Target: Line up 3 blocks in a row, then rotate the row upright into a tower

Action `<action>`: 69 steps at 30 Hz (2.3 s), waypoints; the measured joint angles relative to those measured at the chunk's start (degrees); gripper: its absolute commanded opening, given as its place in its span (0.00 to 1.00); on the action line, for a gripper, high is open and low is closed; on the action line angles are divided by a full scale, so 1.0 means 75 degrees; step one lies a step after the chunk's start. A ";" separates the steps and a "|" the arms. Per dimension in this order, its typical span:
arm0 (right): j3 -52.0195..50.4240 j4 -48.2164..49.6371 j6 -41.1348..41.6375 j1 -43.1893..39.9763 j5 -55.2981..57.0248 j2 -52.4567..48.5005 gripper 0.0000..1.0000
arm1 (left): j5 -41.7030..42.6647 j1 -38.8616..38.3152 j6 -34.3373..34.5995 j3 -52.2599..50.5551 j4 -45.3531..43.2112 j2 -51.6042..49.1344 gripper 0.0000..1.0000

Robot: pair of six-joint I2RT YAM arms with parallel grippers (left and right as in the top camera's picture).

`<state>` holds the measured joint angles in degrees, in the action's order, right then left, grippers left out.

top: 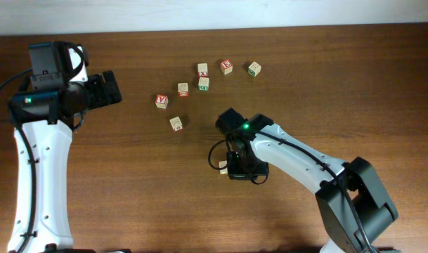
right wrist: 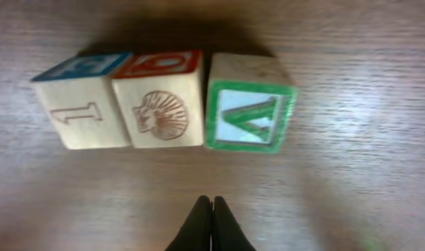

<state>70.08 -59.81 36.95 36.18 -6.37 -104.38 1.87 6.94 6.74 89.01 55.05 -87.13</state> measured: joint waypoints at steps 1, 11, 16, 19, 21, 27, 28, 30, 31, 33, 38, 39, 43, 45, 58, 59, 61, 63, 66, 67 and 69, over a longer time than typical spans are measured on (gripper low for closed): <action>0.0000 0.0000 0.0023 0.0000 0.0114 0.0000 0.04 | 0.0000 0.0000 0.0003 0.0000 0.0000 0.0000 0.99; -0.0332 0.0478 0.0047 0.0000 0.0711 0.0000 0.04 | 0.0000 0.0000 0.0000 0.0000 -0.0003 0.0000 0.99; -0.0332 0.0612 0.0044 0.0000 0.0737 -0.0020 0.04 | 0.0000 0.0000 0.0000 0.0000 0.0000 0.0000 0.99; -0.0332 0.0647 0.0038 0.0000 0.0737 -0.0026 0.04 | 0.0000 0.0000 0.0000 0.0000 0.0000 0.0000 0.99; -0.0332 0.0650 0.0032 0.0000 0.0737 -0.0026 0.04 | 0.0000 0.0000 0.0000 0.0000 -0.0003 0.0000 0.99; -0.0318 0.0662 -0.0003 -0.0015 0.0758 0.0152 0.04 | 0.0000 0.0000 0.0000 0.0000 -0.0003 0.0000 0.99; -0.0315 0.0641 -0.0012 -0.0096 0.0772 0.0458 0.04 | 0.0000 0.0000 0.0000 0.0000 -0.0003 0.0000 0.99; -0.0230 0.0603 -0.0017 -0.0417 0.0796 0.0793 0.04 | 0.0000 0.0000 0.0000 0.0000 -0.0003 0.0000 0.99; -0.0216 0.0635 -0.0017 -0.0679 0.0828 0.0839 0.04 | 0.0000 0.0000 0.0000 0.0000 0.0000 0.0000 0.99; -0.0256 0.0848 -0.0017 -0.1119 0.0851 0.0833 0.04 | -0.0003 0.0000 0.0000 0.0000 0.0000 0.0000 0.99; -0.0490 0.1224 -0.0015 -0.1332 0.0851 0.0443 0.04 | 0.0000 0.0000 0.0000 0.0000 0.0000 0.0000 0.99; -0.0580 0.1329 -0.0015 -0.1332 0.0839 0.0370 0.04 | 0.0000 0.0000 0.0000 0.0000 -0.0003 0.0000 0.99; -0.0734 0.1472 -0.0256 -0.1332 0.0574 0.0306 0.04 | 0.0000 0.0000 0.0000 0.0000 -0.0003 0.0000 0.99; -0.0734 0.1594 -0.0519 -0.1332 0.0283 0.0306 0.04 | 0.0000 0.0000 0.0000 0.0000 0.0000 0.0000 0.99; -0.0740 0.1871 -0.1011 -0.1335 -0.0315 0.0306 0.04 | 0.0000 0.0000 0.0000 0.0000 0.0000 0.0000 0.99; -0.0740 0.1827 -0.1064 -0.1355 -0.0312 0.0306 0.04 | 0.0000 0.0000 0.0000 0.0000 0.0000 0.0000 0.99; -0.0679 0.1518 -0.1224 -0.1466 -0.0318 0.0309 0.04 | 0.0000 0.0000 0.0000 0.0000 -0.0003 0.0000 0.99; -0.0510 0.1099 -0.1469 -0.1821 -0.0402 0.0405 0.04 | 0.0000 0.0000 0.0000 0.0000 0.0003 0.0000 0.99; -0.0227 0.0912 -0.2162 -0.2530 -0.1014 0.1084 0.04 | 0.0000 0.0000 0.0000 0.0000 -0.0003 0.0000 0.99; -0.0131 0.0915 -0.2483 -0.2812 -0.1352 0.1393 0.04 | 0.0000 0.0000 0.0000 0.0000 0.0000 0.0000 0.99; -0.0076 0.0804 -0.2929 -0.3194 -0.1856 0.1682 0.07 | 0.0003 0.0000 0.0000 0.0000 0.0000 0.0000 0.99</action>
<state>69.52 -53.78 14.98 12.23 -20.29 -91.77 1.89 6.94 6.74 89.01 55.05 -87.13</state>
